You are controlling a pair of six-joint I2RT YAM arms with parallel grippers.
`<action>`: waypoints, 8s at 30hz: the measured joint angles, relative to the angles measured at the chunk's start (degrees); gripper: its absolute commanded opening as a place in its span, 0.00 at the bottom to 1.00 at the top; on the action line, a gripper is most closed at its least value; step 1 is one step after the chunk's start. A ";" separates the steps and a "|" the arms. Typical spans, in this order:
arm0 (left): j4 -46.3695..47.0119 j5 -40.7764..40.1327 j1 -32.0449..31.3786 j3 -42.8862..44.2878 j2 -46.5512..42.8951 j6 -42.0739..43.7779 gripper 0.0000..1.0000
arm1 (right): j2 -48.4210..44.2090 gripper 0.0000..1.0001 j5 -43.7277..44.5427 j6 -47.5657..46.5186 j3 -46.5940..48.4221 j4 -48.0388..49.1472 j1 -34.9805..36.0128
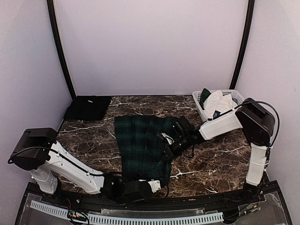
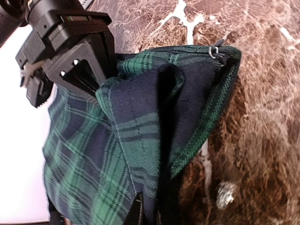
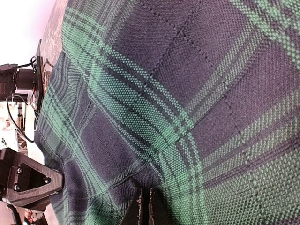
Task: Fold and stack the mixed laundry pile
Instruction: Pick up the rectangle-folded skirt from the center of the board, then fold the rectangle-folded skirt at the center of the board, then smooth out the square-folded skirt at the center of the board, then pick up the square-folded skirt from the center of the board.
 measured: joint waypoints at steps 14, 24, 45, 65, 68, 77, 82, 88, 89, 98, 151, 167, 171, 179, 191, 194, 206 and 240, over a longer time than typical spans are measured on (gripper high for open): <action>-16.33 11.56 -1.09 5.18 -10.25 -4.87 0.00 | -9.46 0.45 1.42 -4.90 13.25 -14.47 -1.86; -35.85 25.77 -1.31 13.57 -16.15 -13.07 0.00 | 5.64 0.51 3.87 -10.91 29.07 -18.73 -8.33; -45.90 37.75 14.01 27.74 -17.99 -5.07 0.00 | 17.25 0.28 -0.76 -20.04 33.97 -23.50 -4.44; -34.34 38.27 23.71 28.02 -8.72 9.40 0.00 | 16.17 0.23 -8.37 -20.04 28.02 -18.62 -1.03; -31.67 38.27 24.57 26.75 -8.11 10.47 0.00 | 16.17 0.23 -9.03 -19.85 27.98 -18.40 -1.01; -23.37 34.93 25.51 23.30 -5.33 13.22 0.00 | 16.15 0.36 -9.66 -19.23 28.83 -19.50 -1.40; -21.81 33.86 25.11 22.08 -4.66 13.62 0.00 | 15.63 0.45 -9.81 -17.94 32.24 -21.42 -3.56; -21.46 32.89 24.46 22.08 -4.66 13.66 0.01 | 14.86 0.28 -9.46 -16.59 38.18 -22.75 -8.37; -21.44 32.72 24.46 22.08 -4.66 13.68 0.01 | 14.88 0.25 -9.44 -16.28 38.99 -22.99 -9.01; -20.90 32.15 24.48 22.08 -4.66 13.84 0.01 | 18.86 0.17 -10.91 -17.40 41.24 -25.79 -9.70; -17.53 37.73 34.14 21.77 -17.31 -13.00 0.69 | -20.50 0.78 -6.19 -9.81 24.24 -23.56 -15.39; 4.48 67.80 34.32 1.64 -19.63 -53.96 0.99 | -16.65 0.87 -16.90 8.70 3.39 0.46 0.15; 10.01 69.07 36.74 -0.02 -13.55 -58.18 0.99 | -8.90 0.86 -18.16 8.98 3.89 3.96 -0.68; 20.17 73.05 43.89 -2.03 -4.87 -63.30 0.99 | -0.46 0.85 -17.86 8.26 3.87 6.51 -7.48; 35.23 81.13 51.17 -1.07 6.73 -66.29 0.99 | 8.39 0.81 -21.05 7.10 5.49 15.76 -12.76; 32.02 81.20 53.16 0.33 6.03 -64.76 0.99 | 7.50 0.80 -18.78 5.88 5.79 14.62 -12.66; -1.20 63.95 58.36 2.32 -30.27 -57.13 0.99 | -11.17 0.59 9.31 -5.51 13.38 -6.99 -0.57; -19.12 63.23 64.63 -14.27 -39.06 -72.63 0.99 | 23.89 0.04 44.35 -18.80 49.00 -26.01 26.18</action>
